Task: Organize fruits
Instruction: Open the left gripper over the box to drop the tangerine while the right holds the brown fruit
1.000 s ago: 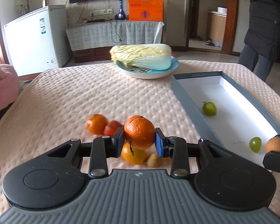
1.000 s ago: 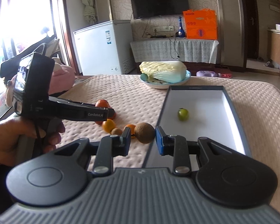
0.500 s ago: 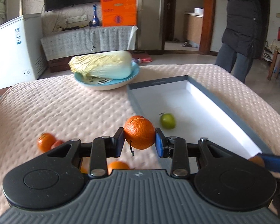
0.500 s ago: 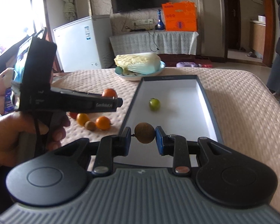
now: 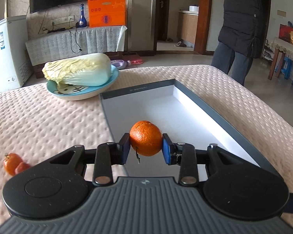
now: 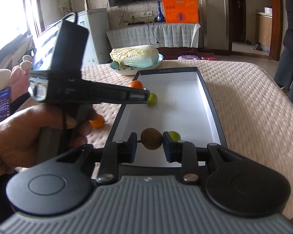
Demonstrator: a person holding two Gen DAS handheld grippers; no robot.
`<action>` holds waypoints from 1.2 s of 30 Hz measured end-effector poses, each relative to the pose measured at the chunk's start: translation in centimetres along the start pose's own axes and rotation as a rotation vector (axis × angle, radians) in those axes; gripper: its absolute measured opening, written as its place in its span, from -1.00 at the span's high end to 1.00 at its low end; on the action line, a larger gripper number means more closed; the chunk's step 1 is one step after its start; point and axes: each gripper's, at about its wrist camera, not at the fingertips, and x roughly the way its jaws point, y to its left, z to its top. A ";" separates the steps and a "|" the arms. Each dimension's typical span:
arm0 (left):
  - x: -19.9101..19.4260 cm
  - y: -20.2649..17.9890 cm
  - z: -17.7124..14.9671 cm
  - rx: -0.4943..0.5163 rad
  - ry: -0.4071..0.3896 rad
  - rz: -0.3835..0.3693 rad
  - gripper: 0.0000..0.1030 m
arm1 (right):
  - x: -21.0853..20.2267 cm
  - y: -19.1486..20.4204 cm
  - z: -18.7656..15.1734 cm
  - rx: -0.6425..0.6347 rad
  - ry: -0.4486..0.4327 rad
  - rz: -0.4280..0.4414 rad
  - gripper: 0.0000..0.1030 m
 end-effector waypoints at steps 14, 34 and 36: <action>2.2 -1.0 0.4 0.019 0.007 -0.040 0.24 | 0.1 -0.3 -0.1 0.011 0.014 -0.017 0.39; 2.7 -1.6 0.8 0.046 0.008 -0.065 0.23 | 0.7 -0.4 -0.2 0.007 0.031 -0.017 0.39; 2.7 -1.6 0.8 0.050 0.011 -0.064 0.22 | 0.8 -0.4 -0.2 0.008 0.033 -0.017 0.39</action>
